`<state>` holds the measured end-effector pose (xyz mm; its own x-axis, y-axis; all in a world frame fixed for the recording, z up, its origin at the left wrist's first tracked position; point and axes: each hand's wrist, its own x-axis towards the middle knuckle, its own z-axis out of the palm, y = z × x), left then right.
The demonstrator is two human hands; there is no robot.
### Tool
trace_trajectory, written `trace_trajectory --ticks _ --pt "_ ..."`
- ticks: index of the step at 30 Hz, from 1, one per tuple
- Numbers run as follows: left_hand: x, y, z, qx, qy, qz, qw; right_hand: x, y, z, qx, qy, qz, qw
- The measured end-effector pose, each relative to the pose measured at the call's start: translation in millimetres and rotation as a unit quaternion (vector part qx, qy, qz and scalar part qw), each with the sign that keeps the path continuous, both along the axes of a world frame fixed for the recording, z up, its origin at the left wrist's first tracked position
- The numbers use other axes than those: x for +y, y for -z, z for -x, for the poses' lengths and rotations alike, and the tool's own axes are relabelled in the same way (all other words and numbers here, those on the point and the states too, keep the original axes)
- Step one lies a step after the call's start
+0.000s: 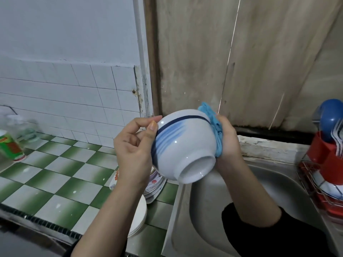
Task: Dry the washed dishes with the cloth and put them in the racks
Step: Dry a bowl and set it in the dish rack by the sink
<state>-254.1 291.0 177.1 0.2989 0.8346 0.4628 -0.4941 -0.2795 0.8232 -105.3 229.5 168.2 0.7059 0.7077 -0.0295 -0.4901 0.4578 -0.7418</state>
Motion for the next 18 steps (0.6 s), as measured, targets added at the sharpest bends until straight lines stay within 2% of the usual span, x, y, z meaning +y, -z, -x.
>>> trace_trajectory --ticks 2,4,6,8,9,11,13,15,16,18 --pt "-4 2 -2 0.009 -0.011 -0.022 1.0 3 3 -3 0.03 0.004 -0.036 0.999" --pt "-5 3 -6 0.061 -0.042 -0.002 0.997 3 3 -1 0.003 0.057 -0.098 0.994" --pt "-5 -2 -7 0.129 -0.021 0.082 0.988 -2 3 2 -0.125 0.123 -0.15 0.973" --pt "-6 -8 -6 0.165 0.094 0.213 0.958 -4 5 3 -0.296 0.174 -0.162 0.925" --pt "-6 -10 -3 0.168 0.146 0.266 0.938 -5 6 4 -0.35 0.175 -0.165 0.905" --pt "-2 -7 2 0.176 0.22 0.322 0.904 -8 4 7 -0.403 0.145 -0.165 0.888" --pt "4 1 4 0.152 0.228 0.356 0.893 -11 0 10 -0.41 0.102 -0.136 0.896" --pt "8 7 2 0.133 0.172 0.362 0.906 -9 -3 12 -0.389 0.052 -0.053 0.918" --pt "10 10 0 0.128 0.139 0.336 0.923 -6 -3 14 -0.369 0.032 0.011 0.929" --pt "7 14 -5 0.155 0.088 0.219 0.959 4 3 18 -0.322 -0.006 0.163 0.933"
